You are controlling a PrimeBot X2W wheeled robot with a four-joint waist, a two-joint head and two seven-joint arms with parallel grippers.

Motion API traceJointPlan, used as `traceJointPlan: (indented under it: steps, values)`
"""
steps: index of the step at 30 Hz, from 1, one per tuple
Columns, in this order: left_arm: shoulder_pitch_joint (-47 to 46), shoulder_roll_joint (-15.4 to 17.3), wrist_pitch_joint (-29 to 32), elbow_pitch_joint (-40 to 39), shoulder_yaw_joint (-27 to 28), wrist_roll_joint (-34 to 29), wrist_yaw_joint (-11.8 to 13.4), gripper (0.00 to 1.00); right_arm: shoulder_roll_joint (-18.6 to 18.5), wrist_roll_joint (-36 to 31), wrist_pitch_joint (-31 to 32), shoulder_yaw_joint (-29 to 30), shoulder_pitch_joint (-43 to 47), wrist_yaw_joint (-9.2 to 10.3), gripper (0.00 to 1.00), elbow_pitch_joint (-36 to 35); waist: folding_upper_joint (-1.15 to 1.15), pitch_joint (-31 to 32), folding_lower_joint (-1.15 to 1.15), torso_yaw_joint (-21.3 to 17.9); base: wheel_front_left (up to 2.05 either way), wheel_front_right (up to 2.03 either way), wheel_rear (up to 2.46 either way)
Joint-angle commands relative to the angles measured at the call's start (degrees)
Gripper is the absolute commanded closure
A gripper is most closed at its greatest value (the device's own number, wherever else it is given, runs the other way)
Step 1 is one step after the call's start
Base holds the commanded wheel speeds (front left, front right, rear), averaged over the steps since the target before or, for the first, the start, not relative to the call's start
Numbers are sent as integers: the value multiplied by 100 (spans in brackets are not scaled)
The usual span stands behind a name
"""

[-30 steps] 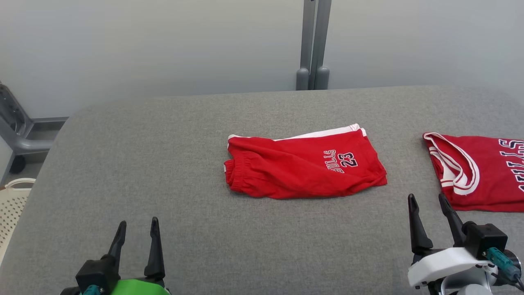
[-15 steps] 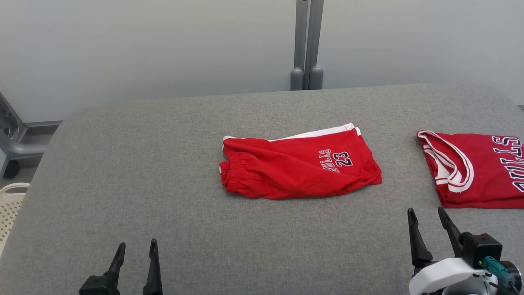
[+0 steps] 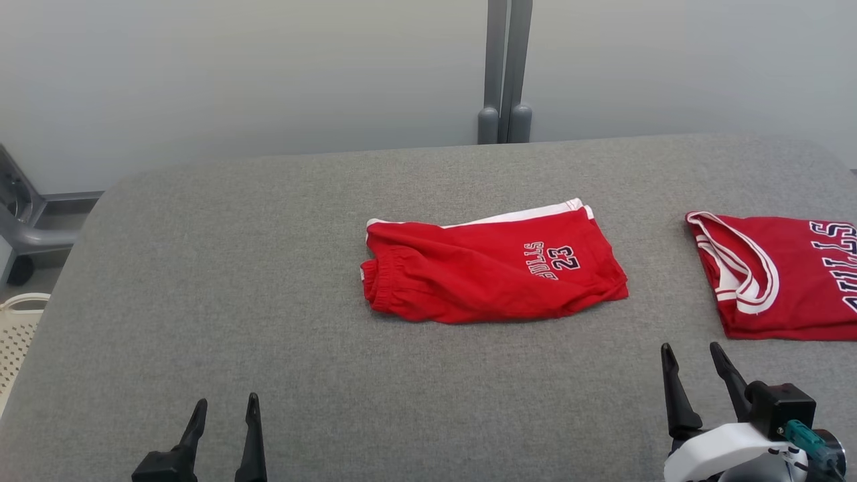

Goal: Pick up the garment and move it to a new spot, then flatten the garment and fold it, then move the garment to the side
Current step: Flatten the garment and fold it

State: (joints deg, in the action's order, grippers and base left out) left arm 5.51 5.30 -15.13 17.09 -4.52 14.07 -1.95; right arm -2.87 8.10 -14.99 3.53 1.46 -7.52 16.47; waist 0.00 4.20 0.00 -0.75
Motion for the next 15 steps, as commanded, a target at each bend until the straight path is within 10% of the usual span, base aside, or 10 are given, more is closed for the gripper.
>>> traceJointPlan:
  steps: [1, 15]
  values:
    - [-39, 41, -7, -3, 7, 17, 8, 0, -7, 37, -12, 0, -35, 7, 0, 16, 0, -11, 0, 6, 0, 0, 0]
    - [-143, 36, 16, -62, -187, -37, -55, 0, -11, -482, 1943, 182, -1079, 7, 0, 361, 0, -336, 0, 123, 0, 0, 0]
